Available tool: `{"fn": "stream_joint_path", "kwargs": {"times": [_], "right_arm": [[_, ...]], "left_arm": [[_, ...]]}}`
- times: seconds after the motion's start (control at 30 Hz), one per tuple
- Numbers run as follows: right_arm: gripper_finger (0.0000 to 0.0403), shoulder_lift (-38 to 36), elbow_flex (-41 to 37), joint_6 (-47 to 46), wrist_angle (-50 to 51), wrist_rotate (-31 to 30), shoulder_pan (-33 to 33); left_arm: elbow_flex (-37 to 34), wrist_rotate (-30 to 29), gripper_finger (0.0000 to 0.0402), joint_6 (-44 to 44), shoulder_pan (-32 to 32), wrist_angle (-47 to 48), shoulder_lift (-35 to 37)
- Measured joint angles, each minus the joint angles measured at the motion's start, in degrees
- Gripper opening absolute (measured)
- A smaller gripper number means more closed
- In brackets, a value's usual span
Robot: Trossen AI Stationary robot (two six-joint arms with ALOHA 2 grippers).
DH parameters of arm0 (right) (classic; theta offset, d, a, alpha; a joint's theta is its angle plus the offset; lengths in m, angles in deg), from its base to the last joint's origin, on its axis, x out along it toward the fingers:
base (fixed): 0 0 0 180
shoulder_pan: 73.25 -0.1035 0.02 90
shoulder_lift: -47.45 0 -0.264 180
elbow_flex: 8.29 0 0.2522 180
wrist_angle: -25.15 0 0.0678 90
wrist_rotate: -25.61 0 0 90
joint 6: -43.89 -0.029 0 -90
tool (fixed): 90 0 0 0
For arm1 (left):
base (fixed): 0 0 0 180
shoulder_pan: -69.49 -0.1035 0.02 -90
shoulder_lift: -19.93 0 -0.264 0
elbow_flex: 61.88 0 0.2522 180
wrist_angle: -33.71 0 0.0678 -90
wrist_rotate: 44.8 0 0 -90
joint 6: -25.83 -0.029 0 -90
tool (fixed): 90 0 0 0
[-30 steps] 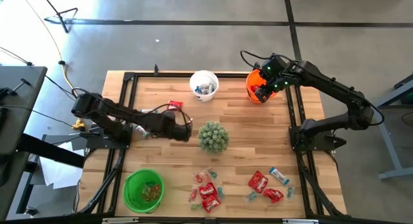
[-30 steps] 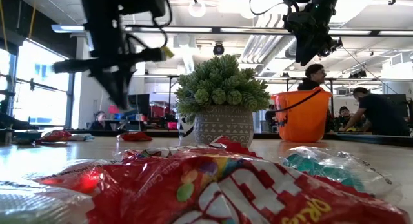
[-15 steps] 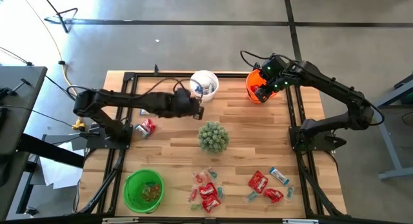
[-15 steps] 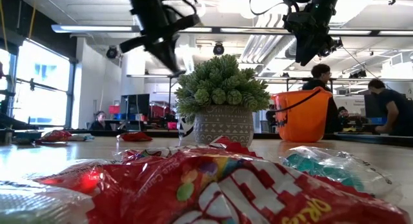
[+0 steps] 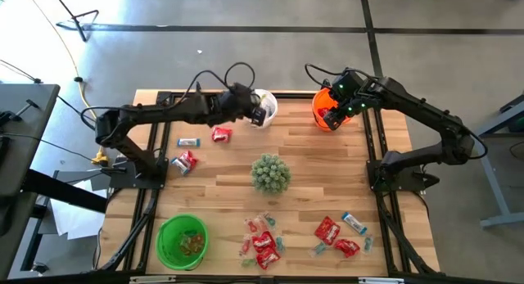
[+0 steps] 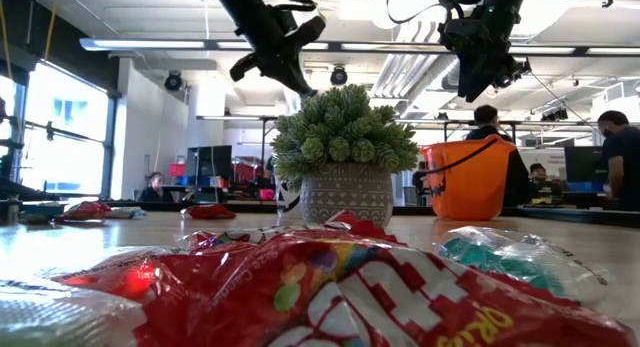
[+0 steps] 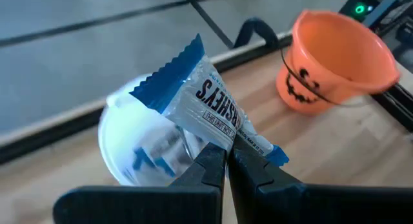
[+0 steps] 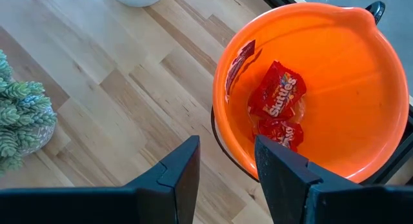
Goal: Sort candy
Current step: Put the white chocolate into the white bucket
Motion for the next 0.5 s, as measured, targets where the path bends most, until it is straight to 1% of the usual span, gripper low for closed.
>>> {"fn": "stream_joint_path", "kwargs": {"times": [0.17, 0.4, 0.5], "right_arm": [[0.0144, 0.0, 0.0, 0.0, 0.0, 0.0, 0.0], [0.0144, 0.0, 0.0, 0.0, 0.0, 0.0, 0.0], [0.0144, 0.0, 0.0, 0.0, 0.0, 0.0, 0.0]], "left_arm": [[0.0, 2.3, 0.0001, -3.4, -3.3, -1.8, 0.0], [0.0, 3.0, 0.0001, -6.7, -6.6, -3.9, -0.2], [0.0, 5.8, 0.0001, -6.7, -8.2, -4.8, -0.5]]}}
